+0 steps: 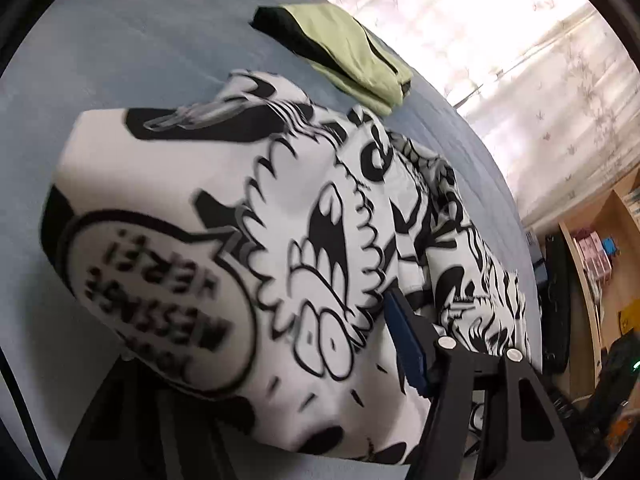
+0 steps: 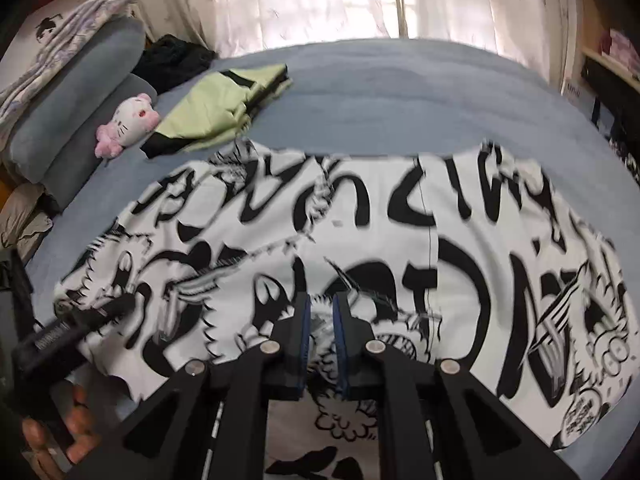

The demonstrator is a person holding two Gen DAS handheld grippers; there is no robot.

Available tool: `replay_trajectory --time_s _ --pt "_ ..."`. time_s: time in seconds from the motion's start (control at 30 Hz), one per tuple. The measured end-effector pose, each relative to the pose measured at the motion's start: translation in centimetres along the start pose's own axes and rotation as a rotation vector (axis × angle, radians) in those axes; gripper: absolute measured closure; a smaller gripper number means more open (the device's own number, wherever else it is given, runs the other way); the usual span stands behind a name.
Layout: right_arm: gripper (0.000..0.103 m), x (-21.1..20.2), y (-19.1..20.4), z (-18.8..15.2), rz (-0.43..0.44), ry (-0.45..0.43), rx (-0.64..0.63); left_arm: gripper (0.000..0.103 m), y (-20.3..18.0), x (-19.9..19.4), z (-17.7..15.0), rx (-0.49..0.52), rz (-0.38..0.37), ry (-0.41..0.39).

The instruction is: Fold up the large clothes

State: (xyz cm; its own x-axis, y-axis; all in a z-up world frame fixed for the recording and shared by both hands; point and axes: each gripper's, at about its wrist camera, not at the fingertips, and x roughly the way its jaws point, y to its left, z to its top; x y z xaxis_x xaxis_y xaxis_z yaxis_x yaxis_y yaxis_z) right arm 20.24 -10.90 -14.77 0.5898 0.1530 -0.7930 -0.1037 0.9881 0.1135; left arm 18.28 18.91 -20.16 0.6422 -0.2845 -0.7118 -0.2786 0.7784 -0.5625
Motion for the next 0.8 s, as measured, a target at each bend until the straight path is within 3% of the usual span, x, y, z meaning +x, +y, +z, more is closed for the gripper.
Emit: replay_trajectory --time_s 0.13,0.23,0.33,0.4,0.53,0.6,0.8 --pt "0.092 1.2 -0.1 -1.5 0.015 0.039 0.010 0.042 0.2 -0.5 0.5 0.015 0.063 -0.051" --pt "0.092 0.7 0.6 -2.0 -0.003 0.016 -0.032 0.043 0.0 -0.8 1.0 0.025 0.097 -0.086" --pt "0.092 0.5 1.0 -2.2 -0.001 0.009 -0.056 0.061 -0.7 -1.3 1.4 0.062 0.164 -0.137" --pt "0.092 0.9 0.8 -2.6 0.003 0.021 -0.057 0.081 -1.6 -1.7 1.5 0.108 0.194 -0.171" --pt "0.092 1.4 0.4 -3.4 0.016 0.024 -0.050 0.093 -5.3 -2.8 1.6 0.261 0.249 -0.231" --pt "0.092 1.5 0.4 -3.7 0.018 0.018 -0.059 0.094 -7.2 -3.6 1.5 0.310 0.248 -0.260" --pt "0.091 1.9 -1.1 -4.4 0.089 0.007 0.013 0.094 -15.5 -6.7 -0.4 0.491 0.135 -0.364"
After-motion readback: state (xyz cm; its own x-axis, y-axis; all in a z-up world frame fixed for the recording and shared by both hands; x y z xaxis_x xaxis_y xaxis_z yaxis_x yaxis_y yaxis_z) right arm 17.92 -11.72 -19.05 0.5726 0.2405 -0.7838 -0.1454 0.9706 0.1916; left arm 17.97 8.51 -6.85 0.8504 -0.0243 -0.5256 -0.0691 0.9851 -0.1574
